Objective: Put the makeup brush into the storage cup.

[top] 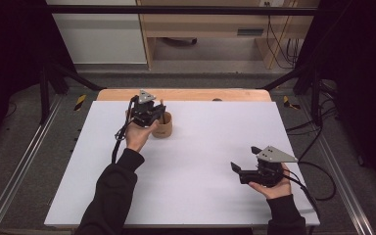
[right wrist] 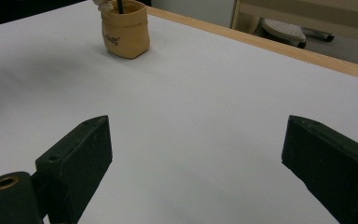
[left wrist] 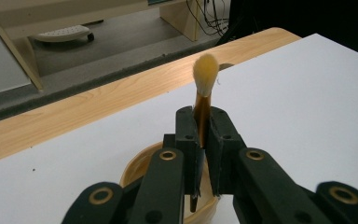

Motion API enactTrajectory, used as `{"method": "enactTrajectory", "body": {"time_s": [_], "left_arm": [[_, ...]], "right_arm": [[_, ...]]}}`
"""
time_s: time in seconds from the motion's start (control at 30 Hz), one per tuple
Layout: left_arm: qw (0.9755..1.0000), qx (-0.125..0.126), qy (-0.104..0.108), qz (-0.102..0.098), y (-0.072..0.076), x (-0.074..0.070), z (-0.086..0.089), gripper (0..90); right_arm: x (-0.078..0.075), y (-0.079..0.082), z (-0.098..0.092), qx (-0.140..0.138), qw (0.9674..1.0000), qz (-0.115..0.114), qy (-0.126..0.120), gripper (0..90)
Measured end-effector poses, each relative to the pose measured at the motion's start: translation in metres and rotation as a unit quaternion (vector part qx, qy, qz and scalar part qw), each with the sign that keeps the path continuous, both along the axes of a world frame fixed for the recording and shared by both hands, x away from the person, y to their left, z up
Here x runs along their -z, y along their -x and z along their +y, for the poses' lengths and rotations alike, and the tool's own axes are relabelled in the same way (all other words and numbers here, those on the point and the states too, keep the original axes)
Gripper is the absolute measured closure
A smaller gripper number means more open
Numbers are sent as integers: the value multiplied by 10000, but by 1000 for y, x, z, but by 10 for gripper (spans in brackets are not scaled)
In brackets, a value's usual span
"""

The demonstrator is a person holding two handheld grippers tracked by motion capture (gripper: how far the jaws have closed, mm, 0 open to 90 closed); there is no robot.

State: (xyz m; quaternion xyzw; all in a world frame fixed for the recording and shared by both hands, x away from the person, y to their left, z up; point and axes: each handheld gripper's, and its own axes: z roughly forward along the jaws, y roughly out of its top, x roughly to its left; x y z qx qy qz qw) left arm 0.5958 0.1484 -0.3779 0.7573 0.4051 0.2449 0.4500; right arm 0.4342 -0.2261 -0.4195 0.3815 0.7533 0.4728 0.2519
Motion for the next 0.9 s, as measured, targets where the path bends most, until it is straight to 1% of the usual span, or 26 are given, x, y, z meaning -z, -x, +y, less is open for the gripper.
{"method": "enactTrajectory", "body": {"time_s": [0.77,0.9], "left_arm": [[9997,-19,-153,207,-2,8,-4,830],[9997,-12,-124,199,-2,9,-3,828]], "right_arm": [[1,0,1,-13,10000,4,16,86],[1,0,1,-15,10000,4,17,86]]}}
